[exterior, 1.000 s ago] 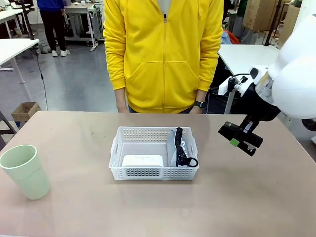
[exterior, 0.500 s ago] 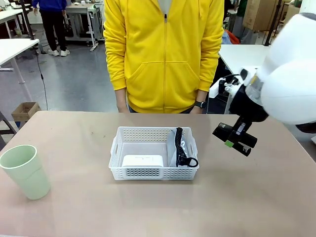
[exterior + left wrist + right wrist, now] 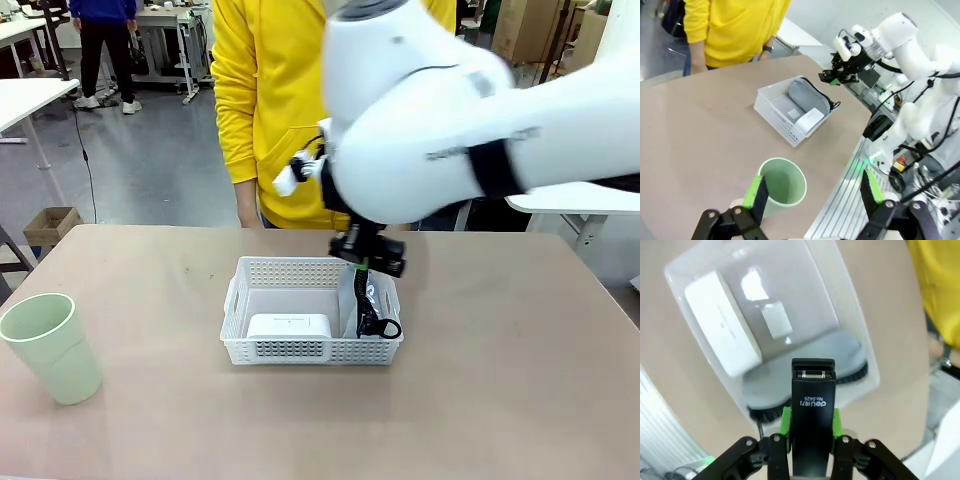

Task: Efficiently arrange items inside the basket to fit them all.
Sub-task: Pick up the Stapler and place it inside the Organizing basket.

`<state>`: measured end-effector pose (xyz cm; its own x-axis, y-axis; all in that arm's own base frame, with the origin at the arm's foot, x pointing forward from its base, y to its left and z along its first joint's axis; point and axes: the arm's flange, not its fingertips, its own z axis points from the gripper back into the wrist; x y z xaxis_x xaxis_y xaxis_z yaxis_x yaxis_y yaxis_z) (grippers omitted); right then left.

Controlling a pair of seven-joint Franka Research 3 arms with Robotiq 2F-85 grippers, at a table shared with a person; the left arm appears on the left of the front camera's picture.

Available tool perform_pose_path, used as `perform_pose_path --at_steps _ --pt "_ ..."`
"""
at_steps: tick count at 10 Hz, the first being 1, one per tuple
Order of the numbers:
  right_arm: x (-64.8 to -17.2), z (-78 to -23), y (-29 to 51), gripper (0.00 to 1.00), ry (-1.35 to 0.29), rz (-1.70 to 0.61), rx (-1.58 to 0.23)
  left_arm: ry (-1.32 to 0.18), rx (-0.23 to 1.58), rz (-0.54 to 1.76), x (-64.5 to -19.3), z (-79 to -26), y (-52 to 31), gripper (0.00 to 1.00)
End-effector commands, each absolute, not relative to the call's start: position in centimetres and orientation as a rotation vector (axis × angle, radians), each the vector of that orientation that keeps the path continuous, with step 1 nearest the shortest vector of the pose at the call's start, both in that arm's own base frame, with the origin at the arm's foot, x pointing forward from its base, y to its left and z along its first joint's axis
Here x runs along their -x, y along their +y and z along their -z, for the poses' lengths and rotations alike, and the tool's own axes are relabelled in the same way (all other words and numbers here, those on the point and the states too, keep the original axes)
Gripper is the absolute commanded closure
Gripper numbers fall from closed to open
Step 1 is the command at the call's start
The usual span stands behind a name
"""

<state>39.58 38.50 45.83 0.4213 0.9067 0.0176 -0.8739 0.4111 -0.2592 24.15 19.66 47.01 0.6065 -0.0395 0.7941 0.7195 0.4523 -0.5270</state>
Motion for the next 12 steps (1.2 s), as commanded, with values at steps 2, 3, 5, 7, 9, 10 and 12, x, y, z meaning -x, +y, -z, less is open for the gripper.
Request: perform_pose_path --at_steps 2,3,5,7,9,10,12 --pt "-40.7 -42.8 42.7 0.64 -0.144 -1.186 0.138 -0.823 1.008 0.551 -24.1 -47.3 19.6 0.03" --pt "-40.9 -40.9 43.5 0.64 -0.149 -1.181 0.069 -0.823 1.008 0.551 -24.1 -47.3 19.6 0.03" --pt "-41.0 -37.6 44.1 0.64 -0.106 -1.178 0.023 -0.823 1.008 0.551 -24.1 -47.3 19.6 0.03" --pt "-41.8 -35.4 43.9 0.64 -0.131 -1.156 0.041 -0.823 1.008 0.551 -24.1 -47.3 19.6 0.03" --pt "-42.6 -34.2 43.8 0.64 -0.137 -1.178 0.019 -0.823 1.008 0.551 -24.1 -47.3 19.6 0.03" --pt "-42.8 -34.2 43.6 0.64 -0.138 -1.197 0.005 -0.823 1.008 0.551 -24.1 -47.3 19.6 0.03" --pt "-42.9 -34.3 43.5 0.64 -0.126 -1.205 -0.002 -0.823 1.008 0.551 -24.1 -47.3 19.6 0.03"
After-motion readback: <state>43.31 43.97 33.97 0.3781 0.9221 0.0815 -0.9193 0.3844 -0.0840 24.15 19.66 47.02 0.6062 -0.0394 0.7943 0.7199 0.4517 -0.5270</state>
